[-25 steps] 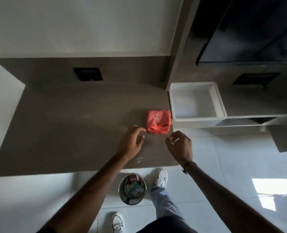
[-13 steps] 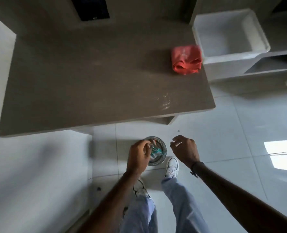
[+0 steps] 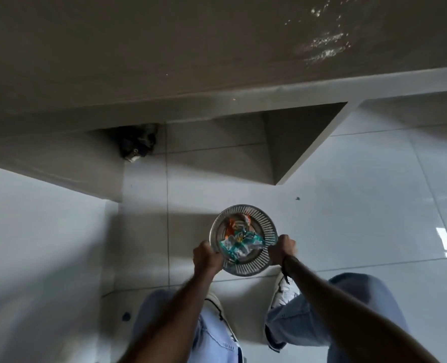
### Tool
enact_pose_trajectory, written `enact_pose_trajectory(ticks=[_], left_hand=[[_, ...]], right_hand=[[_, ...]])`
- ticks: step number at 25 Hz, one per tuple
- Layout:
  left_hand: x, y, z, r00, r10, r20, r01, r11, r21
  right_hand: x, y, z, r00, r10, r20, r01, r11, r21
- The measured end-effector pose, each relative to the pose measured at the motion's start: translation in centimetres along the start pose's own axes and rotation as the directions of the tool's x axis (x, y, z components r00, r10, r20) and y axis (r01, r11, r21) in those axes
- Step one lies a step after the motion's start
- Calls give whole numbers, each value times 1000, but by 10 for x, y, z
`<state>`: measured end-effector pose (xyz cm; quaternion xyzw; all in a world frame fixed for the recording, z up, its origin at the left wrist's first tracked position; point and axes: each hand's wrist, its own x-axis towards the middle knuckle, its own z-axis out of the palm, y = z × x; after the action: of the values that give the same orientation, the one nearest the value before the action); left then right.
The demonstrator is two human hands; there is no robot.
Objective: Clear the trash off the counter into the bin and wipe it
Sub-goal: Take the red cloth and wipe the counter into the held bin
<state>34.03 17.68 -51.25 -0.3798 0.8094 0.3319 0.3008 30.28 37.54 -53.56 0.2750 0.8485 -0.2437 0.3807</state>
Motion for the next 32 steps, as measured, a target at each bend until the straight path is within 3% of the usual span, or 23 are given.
enact_pose_trajectory(ticks=[5, 12, 15, 18, 22, 25, 27, 30, 32], left_hand=[[-67, 27, -72, 995, -33, 89, 40, 997, -73], [-270, 89, -279, 944, -84, 318, 156, 966, -206], [-283, 87, -281, 911, -109, 397, 211, 952, -221], [-297, 87, -280, 923, -140, 359, 242, 936, -256], [-300, 93, -279, 912, -191, 363, 288, 929, -234], [-296, 98, -274, 905, -220, 363, 320, 915, -245], [-293, 102, -266, 907, -249, 341, 343, 905, -251], [-292, 108, -254, 911, -299, 286, 381, 873, -303], [-290, 114, -247, 907, -340, 249, 411, 846, -339]], right_hand=[[-85, -29, -64, 998, -55, -11, 55, 998, -10], [-330, -87, -227, 987, -158, 4, 158, 986, -44], [-348, -94, -237, 959, -280, -43, 275, 956, -102], [-373, -107, -260, 881, -424, -213, 421, 905, -60], [-366, -152, -324, 647, -590, -483, 591, 788, -171], [-330, -193, -383, 555, -660, -507, 596, 740, -311], [-295, -223, -420, 570, -687, -451, 525, 726, -444], [-247, -261, -454, 692, -671, -266, 435, 681, -589], [-222, -277, -464, 734, -659, -165, 437, 644, -629]])
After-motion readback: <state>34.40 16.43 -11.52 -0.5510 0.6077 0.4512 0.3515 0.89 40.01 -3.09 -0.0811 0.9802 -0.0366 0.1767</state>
